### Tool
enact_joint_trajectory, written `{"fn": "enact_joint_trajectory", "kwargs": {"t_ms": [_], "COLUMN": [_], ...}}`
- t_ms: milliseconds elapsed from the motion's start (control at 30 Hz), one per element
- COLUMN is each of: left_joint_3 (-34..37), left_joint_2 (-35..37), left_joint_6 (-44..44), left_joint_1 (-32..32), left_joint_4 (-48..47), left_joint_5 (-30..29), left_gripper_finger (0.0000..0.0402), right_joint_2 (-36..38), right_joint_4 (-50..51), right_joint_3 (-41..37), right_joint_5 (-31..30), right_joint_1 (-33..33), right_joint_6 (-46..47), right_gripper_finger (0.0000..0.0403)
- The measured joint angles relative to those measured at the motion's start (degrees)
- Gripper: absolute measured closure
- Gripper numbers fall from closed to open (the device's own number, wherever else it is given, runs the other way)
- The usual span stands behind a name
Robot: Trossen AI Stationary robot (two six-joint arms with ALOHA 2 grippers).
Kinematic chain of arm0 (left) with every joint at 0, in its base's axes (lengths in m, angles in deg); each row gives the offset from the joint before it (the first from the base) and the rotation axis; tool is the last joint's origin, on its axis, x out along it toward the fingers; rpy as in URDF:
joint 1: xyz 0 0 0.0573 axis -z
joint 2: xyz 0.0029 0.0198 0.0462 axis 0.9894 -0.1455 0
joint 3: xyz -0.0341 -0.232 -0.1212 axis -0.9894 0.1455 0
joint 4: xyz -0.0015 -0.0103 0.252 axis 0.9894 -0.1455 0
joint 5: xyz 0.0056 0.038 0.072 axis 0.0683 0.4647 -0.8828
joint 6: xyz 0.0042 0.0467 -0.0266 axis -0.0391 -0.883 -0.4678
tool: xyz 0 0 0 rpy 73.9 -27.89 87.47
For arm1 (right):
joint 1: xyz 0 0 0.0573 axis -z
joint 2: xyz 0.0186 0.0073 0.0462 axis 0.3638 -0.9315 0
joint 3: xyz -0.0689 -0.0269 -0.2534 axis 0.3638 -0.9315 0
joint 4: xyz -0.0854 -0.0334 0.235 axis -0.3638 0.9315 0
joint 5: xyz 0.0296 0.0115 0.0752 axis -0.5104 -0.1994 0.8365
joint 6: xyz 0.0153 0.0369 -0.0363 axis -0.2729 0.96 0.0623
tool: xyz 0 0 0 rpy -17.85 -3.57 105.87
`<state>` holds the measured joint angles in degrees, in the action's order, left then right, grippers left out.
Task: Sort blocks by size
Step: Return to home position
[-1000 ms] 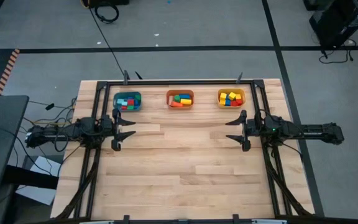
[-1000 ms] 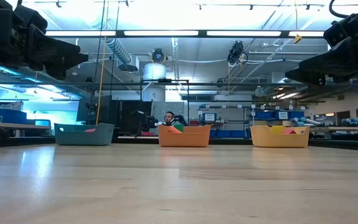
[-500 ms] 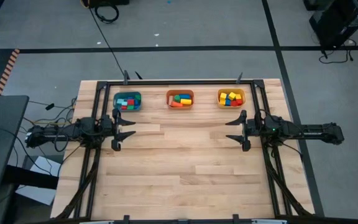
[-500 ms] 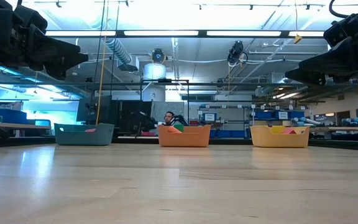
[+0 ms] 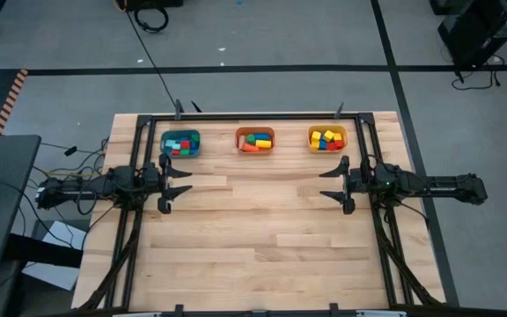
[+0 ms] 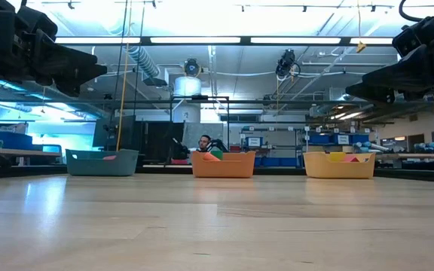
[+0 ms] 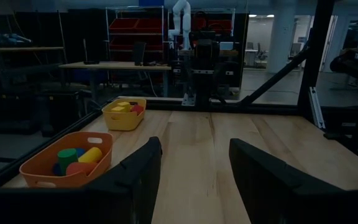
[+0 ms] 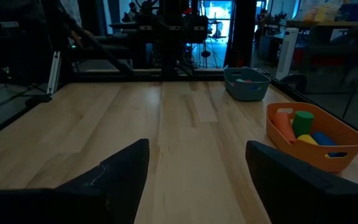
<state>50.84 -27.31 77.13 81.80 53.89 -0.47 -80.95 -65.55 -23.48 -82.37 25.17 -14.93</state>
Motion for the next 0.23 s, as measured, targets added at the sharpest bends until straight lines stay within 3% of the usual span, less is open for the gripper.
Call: {"fn": "enact_joint_trajectory", "kwargs": {"t_ms": [233], "left_joint_3": [0.0], "left_joint_2": [0.0], "left_joint_6": [0.0], "left_joint_1": [0.0], "left_joint_4": [0.0], "left_joint_5": [0.0], "left_gripper_finger": [0.0204], "right_joint_2": [0.0], "right_joint_4": [0.0], "right_joint_3": [0.0], "right_joint_5": [0.0], "right_joint_1": [0.0], "right_joint_6": [0.0], "right_gripper_finger": [0.0118]}}
